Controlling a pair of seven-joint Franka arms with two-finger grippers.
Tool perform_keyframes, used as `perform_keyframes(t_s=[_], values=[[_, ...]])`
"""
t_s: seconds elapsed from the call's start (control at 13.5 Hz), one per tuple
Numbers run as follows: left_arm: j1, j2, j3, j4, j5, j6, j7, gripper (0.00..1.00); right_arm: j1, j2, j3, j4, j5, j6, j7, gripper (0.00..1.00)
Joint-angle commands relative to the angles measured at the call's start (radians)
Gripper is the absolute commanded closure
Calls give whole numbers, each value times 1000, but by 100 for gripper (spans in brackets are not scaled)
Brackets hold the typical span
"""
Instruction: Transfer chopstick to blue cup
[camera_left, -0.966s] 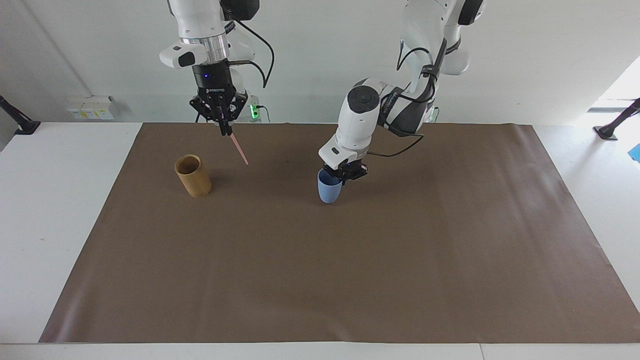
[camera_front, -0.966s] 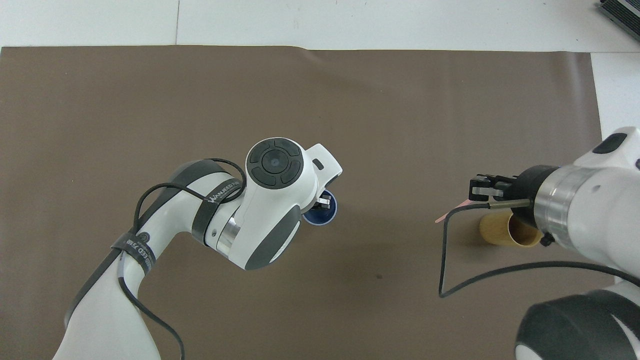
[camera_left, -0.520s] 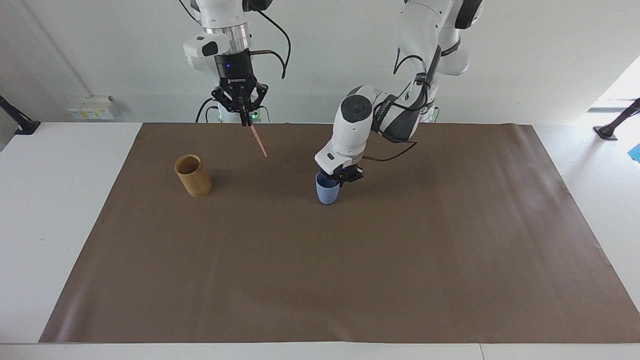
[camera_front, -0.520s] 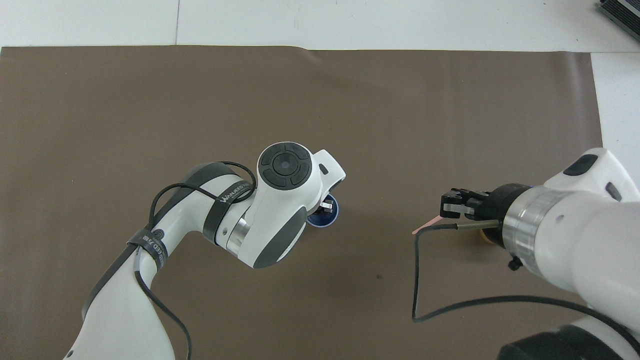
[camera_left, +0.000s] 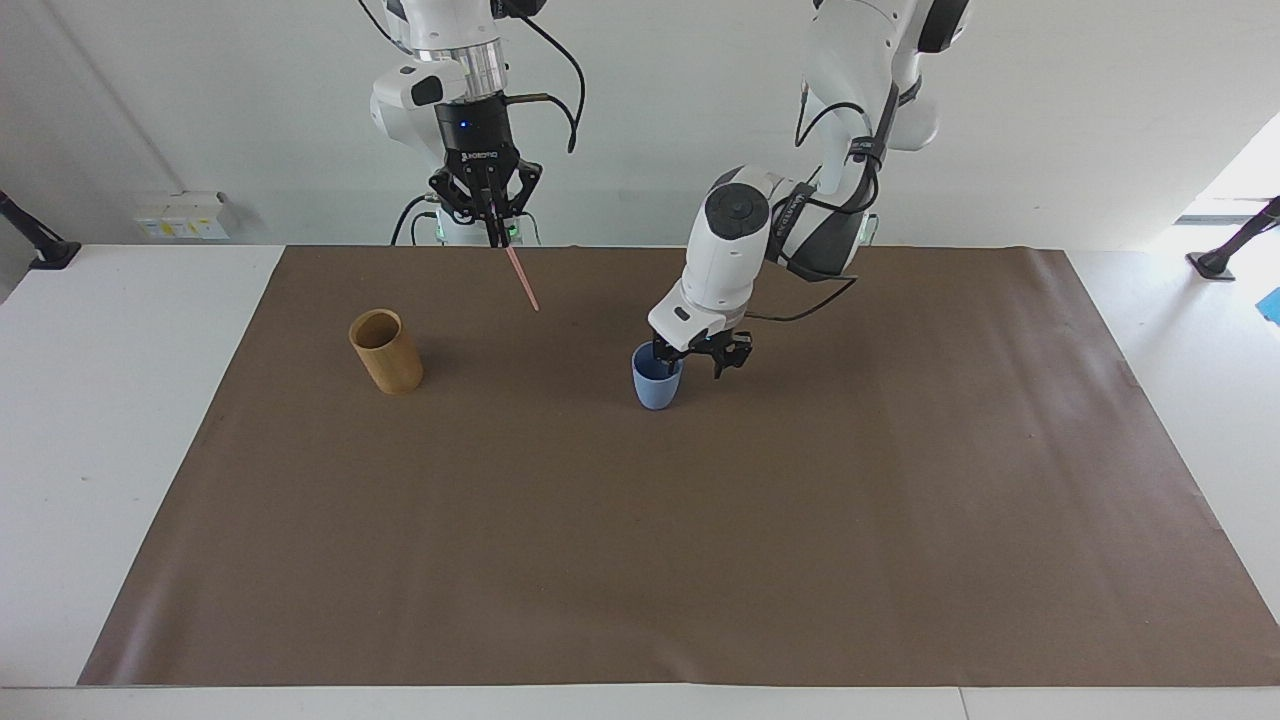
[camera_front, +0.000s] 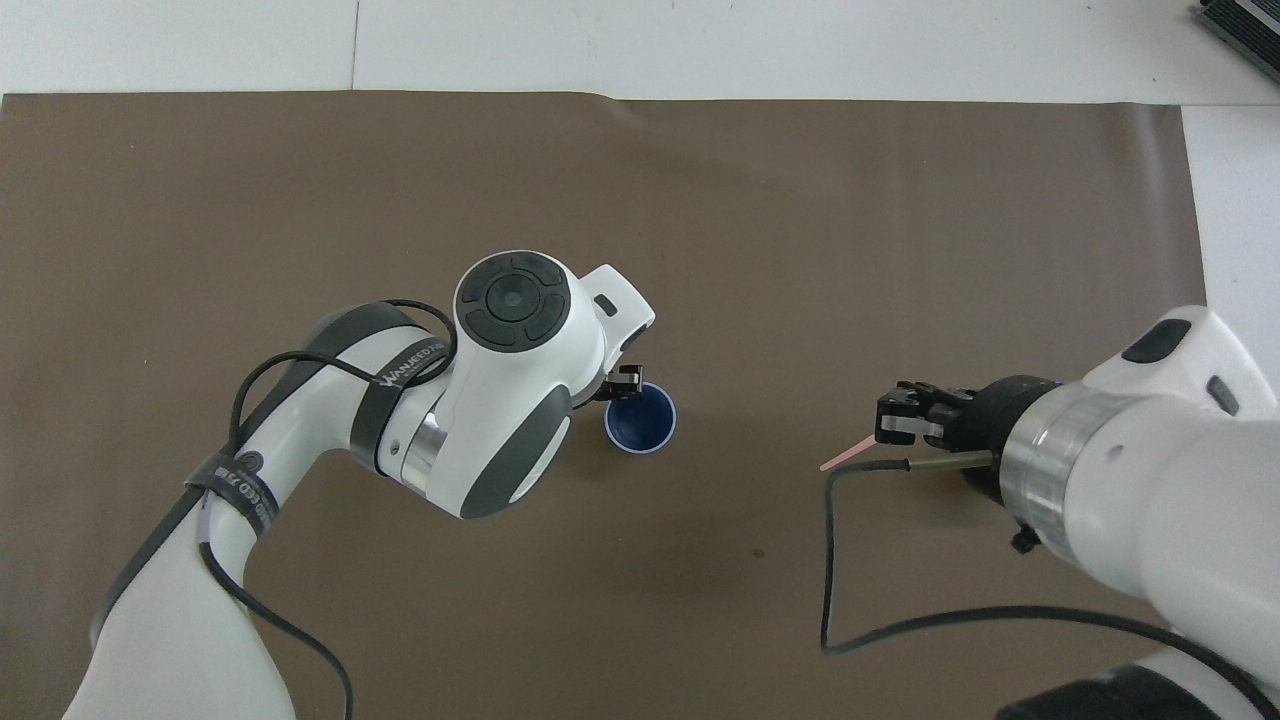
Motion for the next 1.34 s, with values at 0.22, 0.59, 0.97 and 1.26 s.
perform_keyframes(t_s=[0.22, 0.59, 0.97, 1.26], values=[[153, -158, -2, -8, 17, -125, 42, 0, 127, 39, 10, -28, 15, 197, 123, 100], [336, -220, -2, -9, 17, -226, 321, 0, 224, 148, 10, -27, -59, 323, 213, 100], [486, -251, -1, 5, 17, -264, 573, 0, 244, 222, 10, -34, -82, 401, 216, 100], [495, -251, -2, 145, 66, -427, 579, 0, 251, 253, 12, -97, -108, 464, 236, 100]])
